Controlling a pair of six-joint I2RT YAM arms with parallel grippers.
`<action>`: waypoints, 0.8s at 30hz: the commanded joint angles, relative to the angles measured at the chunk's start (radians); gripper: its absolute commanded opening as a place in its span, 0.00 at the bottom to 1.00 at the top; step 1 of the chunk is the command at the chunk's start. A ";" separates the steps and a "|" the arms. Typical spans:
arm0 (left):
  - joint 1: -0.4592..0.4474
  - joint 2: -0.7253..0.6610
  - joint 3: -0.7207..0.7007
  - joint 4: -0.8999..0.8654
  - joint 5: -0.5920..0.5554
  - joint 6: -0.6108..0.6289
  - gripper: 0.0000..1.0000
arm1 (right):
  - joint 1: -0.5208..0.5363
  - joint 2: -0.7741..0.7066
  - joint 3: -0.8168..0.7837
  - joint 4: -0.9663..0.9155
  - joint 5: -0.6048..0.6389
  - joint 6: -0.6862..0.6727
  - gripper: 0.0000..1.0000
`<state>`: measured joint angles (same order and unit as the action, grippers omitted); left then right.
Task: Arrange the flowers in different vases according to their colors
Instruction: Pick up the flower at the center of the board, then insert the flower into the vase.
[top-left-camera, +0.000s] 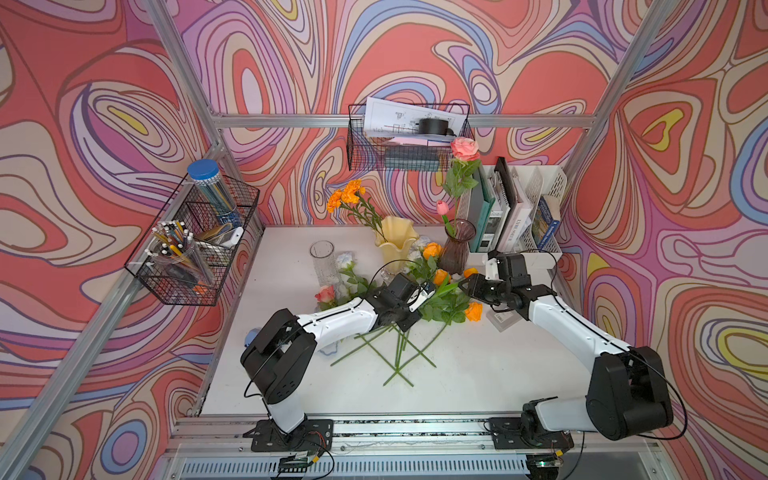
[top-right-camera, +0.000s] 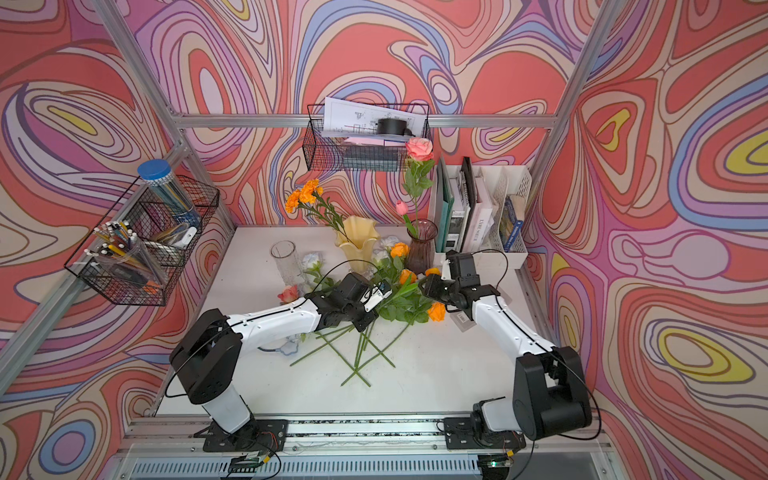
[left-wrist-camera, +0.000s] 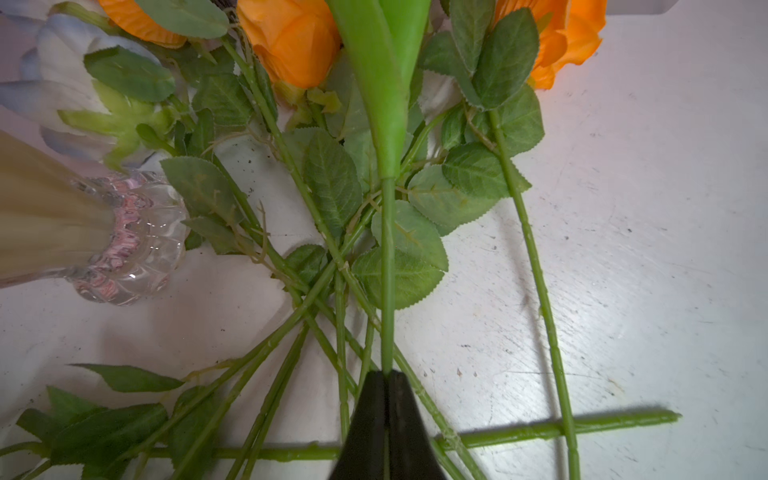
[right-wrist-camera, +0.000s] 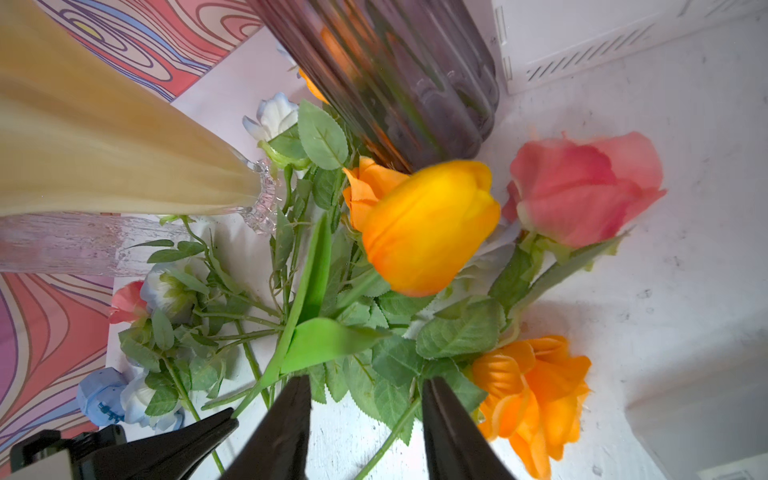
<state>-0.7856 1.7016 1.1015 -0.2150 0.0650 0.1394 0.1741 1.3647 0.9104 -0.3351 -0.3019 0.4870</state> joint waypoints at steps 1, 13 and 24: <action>0.000 -0.067 -0.051 0.014 0.018 -0.031 0.00 | -0.010 -0.098 0.034 -0.042 -0.002 -0.039 0.48; 0.000 -0.373 -0.144 0.115 0.008 -0.113 0.00 | -0.010 -0.431 0.032 -0.169 -0.371 -0.164 0.56; 0.026 -0.579 -0.062 0.390 -0.167 -0.048 0.00 | -0.010 -0.417 -0.064 -0.059 -0.384 -0.130 0.55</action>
<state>-0.7807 1.1347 1.0088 0.0357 -0.0303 0.0635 0.1688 0.9310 0.8654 -0.4484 -0.6598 0.3492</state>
